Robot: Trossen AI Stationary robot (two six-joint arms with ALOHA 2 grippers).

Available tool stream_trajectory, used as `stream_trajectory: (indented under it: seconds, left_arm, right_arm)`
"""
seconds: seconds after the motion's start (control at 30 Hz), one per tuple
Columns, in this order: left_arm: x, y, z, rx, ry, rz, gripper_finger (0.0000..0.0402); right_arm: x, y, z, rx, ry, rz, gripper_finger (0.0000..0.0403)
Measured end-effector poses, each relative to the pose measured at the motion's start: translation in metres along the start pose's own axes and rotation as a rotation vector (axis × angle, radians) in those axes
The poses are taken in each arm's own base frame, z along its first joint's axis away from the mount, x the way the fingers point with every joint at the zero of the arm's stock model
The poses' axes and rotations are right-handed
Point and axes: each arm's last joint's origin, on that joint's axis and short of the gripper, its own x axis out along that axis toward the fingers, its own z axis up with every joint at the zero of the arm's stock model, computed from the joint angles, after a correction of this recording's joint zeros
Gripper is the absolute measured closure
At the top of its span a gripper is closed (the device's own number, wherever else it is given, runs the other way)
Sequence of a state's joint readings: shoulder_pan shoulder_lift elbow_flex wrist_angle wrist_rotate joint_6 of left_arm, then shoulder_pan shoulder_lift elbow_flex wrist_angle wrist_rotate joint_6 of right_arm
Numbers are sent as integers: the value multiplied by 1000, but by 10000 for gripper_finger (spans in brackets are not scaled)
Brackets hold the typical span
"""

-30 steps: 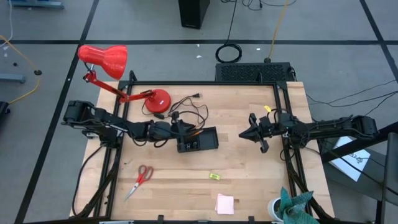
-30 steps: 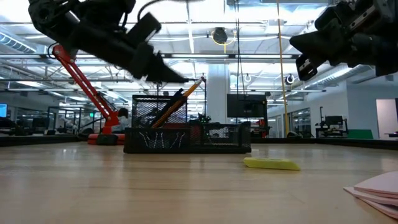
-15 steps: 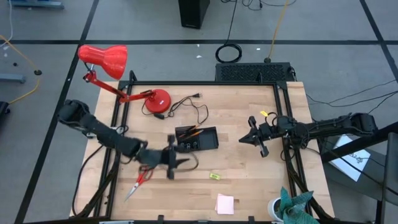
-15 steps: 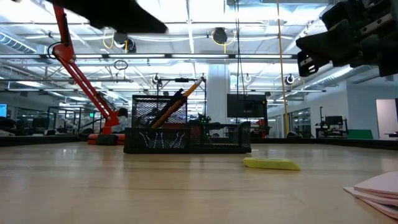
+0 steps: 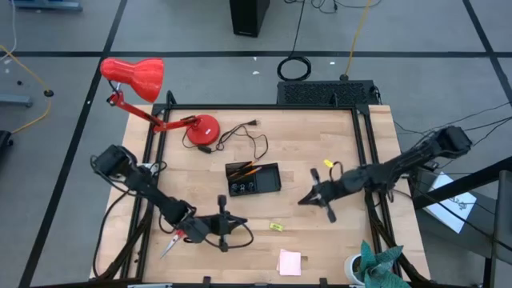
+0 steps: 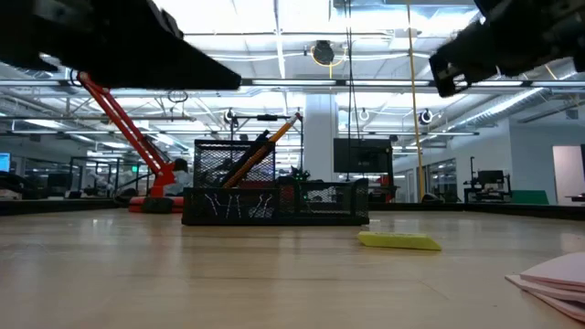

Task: Pick and place office supplies into organizer
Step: Put the green eraser into the desk organizer

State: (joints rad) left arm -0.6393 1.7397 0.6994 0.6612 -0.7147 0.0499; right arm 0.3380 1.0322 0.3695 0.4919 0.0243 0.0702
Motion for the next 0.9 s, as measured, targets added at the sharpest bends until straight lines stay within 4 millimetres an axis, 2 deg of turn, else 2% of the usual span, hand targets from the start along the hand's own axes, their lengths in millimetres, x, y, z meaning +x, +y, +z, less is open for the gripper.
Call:
stream_trajectory:
  seconds: [0.1, 0.2, 0.37, 0.53, 0.63, 0.73, 0.9]
  left_arm:
    - [3, 2, -3, -6, 13, 44, 396]
    - [1, 8, 1, 6, 7, 132, 391]
    - [-7, 15, 13, -26, -14, 311, 397]
    - [-15, 7, 14, -13, -25, 281, 387]
    - [-18, 3, 14, -6, -26, 266, 395]
    - [-20, 1, 14, 1, -26, 260, 397]
    - [-21, 1, 11, 12, -5, 282, 386]
  right_arm:
    - [15, 12, -12, 29, 88, -48, 396]
    - [29, 20, -21, 91, 148, -76, 376]
    - [55, 33, -25, 123, 214, -71, 308]
    - [74, 38, -29, 124, 248, -102, 232]
    - [80, 40, -36, 120, 273, -130, 202]
    - [85, 41, -42, 106, 278, -212, 188]
    - [99, 49, -42, 93, 271, -260, 189]
